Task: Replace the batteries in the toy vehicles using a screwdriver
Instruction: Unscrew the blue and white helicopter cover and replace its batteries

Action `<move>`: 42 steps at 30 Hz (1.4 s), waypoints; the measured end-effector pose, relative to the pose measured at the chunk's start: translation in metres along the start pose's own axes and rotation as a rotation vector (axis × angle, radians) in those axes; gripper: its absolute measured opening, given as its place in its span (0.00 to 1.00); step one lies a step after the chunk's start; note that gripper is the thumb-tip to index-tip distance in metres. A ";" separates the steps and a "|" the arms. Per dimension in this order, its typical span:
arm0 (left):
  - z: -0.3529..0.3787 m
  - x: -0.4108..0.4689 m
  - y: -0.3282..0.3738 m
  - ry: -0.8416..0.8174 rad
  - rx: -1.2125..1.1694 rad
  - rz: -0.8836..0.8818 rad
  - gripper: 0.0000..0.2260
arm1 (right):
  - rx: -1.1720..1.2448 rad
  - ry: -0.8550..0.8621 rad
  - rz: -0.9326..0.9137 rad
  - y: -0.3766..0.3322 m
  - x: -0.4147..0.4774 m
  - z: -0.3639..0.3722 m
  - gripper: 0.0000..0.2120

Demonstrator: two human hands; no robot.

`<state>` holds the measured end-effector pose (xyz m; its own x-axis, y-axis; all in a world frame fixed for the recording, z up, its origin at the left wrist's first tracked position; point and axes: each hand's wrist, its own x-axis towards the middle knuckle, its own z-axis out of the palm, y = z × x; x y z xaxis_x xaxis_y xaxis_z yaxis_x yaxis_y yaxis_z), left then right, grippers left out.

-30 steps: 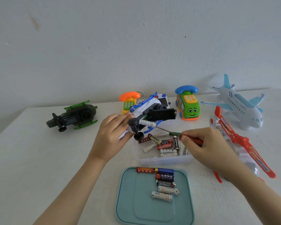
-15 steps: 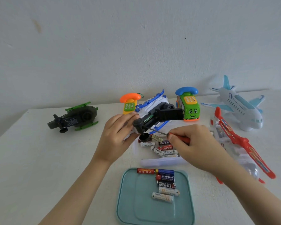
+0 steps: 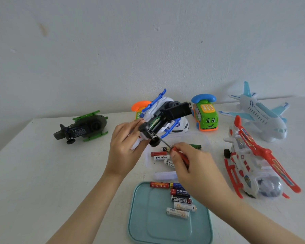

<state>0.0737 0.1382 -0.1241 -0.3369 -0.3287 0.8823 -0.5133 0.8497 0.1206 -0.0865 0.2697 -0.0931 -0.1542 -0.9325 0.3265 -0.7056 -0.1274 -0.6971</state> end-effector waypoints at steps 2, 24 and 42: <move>0.001 0.000 0.000 0.018 -0.005 -0.015 0.14 | -0.078 0.020 -0.042 -0.005 -0.003 0.003 0.07; 0.002 0.003 -0.001 -0.050 0.043 0.018 0.15 | 0.009 -0.084 0.088 -0.008 0.003 0.000 0.09; 0.005 -0.002 -0.015 -0.071 0.100 0.020 0.15 | -0.120 -0.040 0.096 0.005 -0.013 -0.011 0.06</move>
<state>0.0783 0.1241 -0.1301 -0.4007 -0.3437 0.8493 -0.5810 0.8121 0.0545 -0.0960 0.2853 -0.0941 -0.1992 -0.9513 0.2352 -0.7671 0.0020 -0.6416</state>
